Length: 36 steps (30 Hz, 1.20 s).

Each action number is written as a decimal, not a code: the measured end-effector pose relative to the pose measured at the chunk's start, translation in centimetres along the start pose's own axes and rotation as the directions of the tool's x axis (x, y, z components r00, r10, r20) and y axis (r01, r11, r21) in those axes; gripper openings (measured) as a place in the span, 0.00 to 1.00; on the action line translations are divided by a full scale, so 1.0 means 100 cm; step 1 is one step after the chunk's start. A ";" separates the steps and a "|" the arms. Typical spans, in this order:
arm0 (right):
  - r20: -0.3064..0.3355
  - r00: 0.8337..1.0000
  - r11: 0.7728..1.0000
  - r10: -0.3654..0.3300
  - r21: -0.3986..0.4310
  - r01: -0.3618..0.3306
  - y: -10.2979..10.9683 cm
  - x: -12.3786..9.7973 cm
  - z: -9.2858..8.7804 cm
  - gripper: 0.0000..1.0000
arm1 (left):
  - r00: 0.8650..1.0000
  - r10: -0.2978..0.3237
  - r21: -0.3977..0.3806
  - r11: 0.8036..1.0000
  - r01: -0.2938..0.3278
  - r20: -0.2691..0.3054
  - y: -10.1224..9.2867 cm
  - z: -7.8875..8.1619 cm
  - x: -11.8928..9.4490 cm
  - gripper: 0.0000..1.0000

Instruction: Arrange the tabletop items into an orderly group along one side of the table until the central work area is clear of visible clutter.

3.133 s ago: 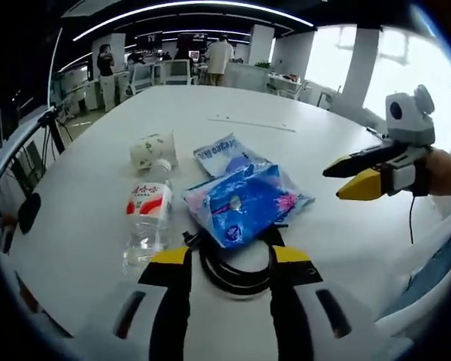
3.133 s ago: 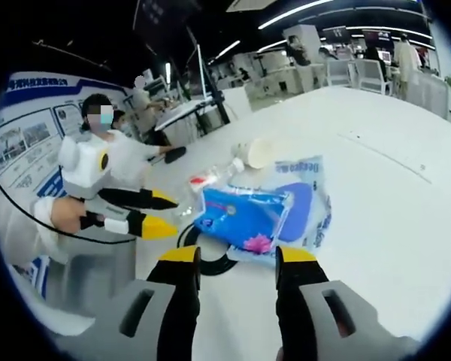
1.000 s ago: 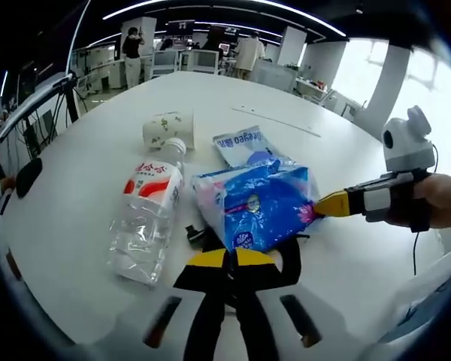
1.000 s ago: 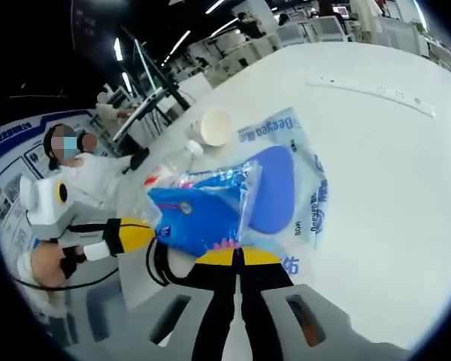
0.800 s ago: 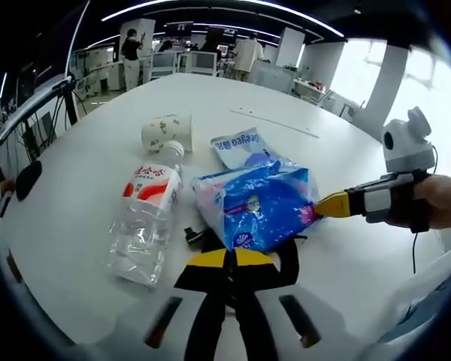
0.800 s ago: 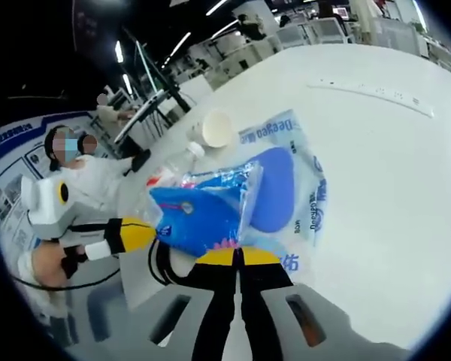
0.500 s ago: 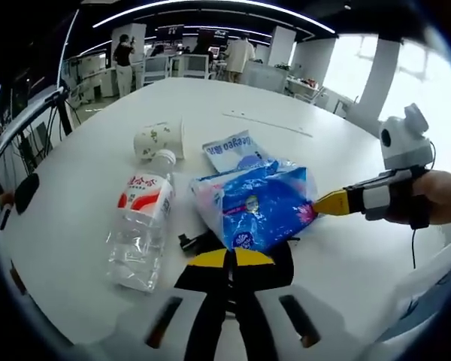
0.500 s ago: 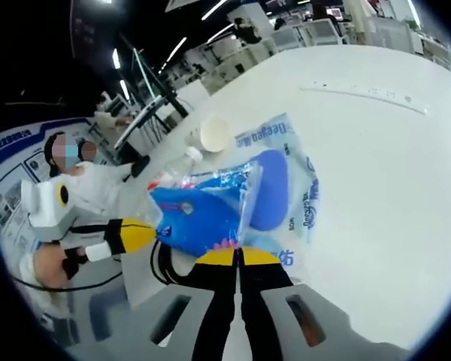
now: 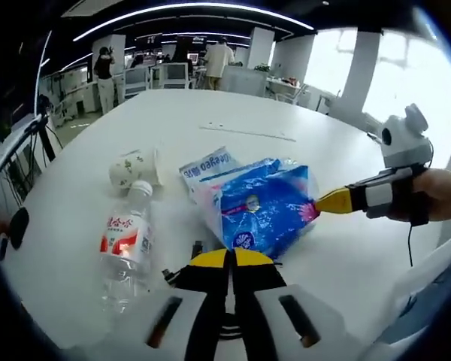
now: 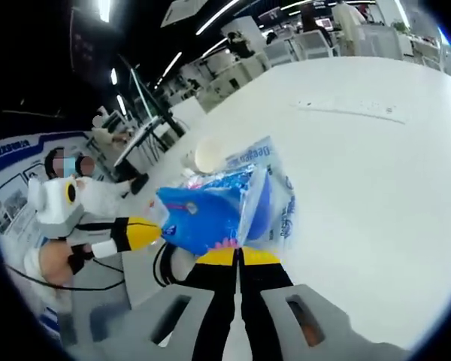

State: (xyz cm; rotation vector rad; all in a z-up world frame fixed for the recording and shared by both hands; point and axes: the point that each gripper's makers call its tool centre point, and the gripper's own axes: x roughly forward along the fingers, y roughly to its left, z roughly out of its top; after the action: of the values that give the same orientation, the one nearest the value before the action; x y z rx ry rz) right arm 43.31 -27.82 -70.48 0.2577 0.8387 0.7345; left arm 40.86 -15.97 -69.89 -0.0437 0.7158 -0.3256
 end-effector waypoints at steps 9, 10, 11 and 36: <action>0.068 0.997 0.998 -0.040 0.050 0.036 -0.021 -0.023 0.011 0.00 | 0.996 -0.087 0.132 0.987 0.089 -0.021 -0.025 0.021 0.014 0.00; 0.076 0.996 0.998 -0.043 0.054 0.039 -0.023 -0.025 0.012 0.00 | 0.995 -0.094 0.150 0.984 0.096 -0.025 -0.028 0.022 0.015 0.00; 0.088 0.995 0.997 -0.047 0.063 0.041 -0.025 -0.028 0.014 0.00 | 0.995 -0.100 0.166 0.981 0.104 -0.031 -0.030 0.024 0.016 0.00; 0.258 0.944 0.968 -0.208 0.194 0.160 -0.088 -0.106 0.046 0.00 | 0.944 -0.305 0.382 0.864 0.329 -0.122 -0.116 0.074 0.059 0.00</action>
State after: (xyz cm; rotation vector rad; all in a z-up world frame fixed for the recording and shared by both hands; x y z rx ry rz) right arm 46.38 -41.11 -65.56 0.4197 0.6487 0.4378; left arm 46.63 -29.27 -66.28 0.2398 0.6873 -0.7896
